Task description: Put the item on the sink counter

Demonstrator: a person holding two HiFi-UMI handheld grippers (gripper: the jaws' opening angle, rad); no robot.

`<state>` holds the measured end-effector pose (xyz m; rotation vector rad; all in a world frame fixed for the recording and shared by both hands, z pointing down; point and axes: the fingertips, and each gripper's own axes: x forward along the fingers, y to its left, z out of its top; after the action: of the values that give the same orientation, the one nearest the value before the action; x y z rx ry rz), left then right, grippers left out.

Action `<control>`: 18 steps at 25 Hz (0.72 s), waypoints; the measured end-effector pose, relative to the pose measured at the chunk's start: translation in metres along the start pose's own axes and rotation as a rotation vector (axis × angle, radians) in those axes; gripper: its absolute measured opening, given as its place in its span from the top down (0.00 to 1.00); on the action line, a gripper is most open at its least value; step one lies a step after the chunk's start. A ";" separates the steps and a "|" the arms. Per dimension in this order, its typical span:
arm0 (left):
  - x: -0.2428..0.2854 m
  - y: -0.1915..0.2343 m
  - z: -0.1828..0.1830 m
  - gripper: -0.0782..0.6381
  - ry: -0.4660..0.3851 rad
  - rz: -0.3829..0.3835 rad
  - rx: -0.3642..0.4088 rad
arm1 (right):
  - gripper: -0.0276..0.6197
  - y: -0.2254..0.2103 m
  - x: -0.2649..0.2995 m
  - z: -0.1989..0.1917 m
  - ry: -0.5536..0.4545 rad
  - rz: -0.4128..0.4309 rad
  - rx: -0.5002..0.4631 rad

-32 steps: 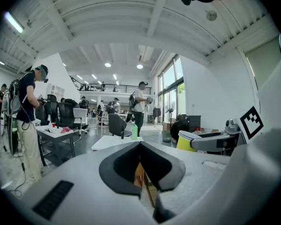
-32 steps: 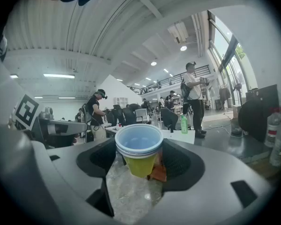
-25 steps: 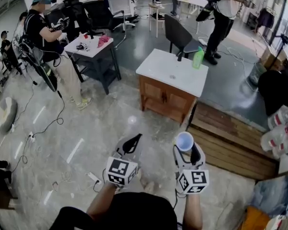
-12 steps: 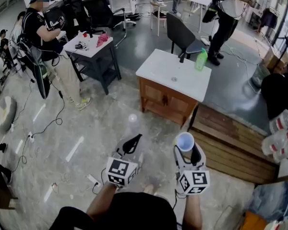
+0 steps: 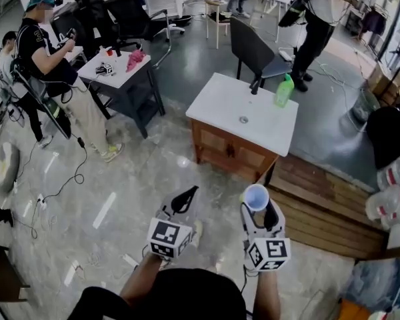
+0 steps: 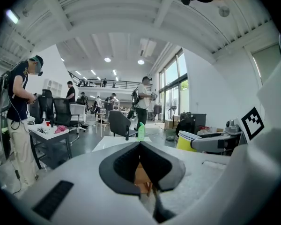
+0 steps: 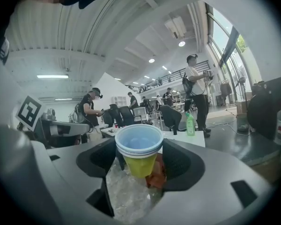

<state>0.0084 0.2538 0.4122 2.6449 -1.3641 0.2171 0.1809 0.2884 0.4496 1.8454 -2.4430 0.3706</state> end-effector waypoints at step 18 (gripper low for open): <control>0.103 0.109 0.021 0.89 0.031 -0.057 -0.025 | 0.48 -0.007 0.137 0.025 0.031 -0.060 0.015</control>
<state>-0.0201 0.1054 0.4205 2.6446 -1.2723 0.2311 0.1516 0.1518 0.4529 1.8989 -2.3659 0.4112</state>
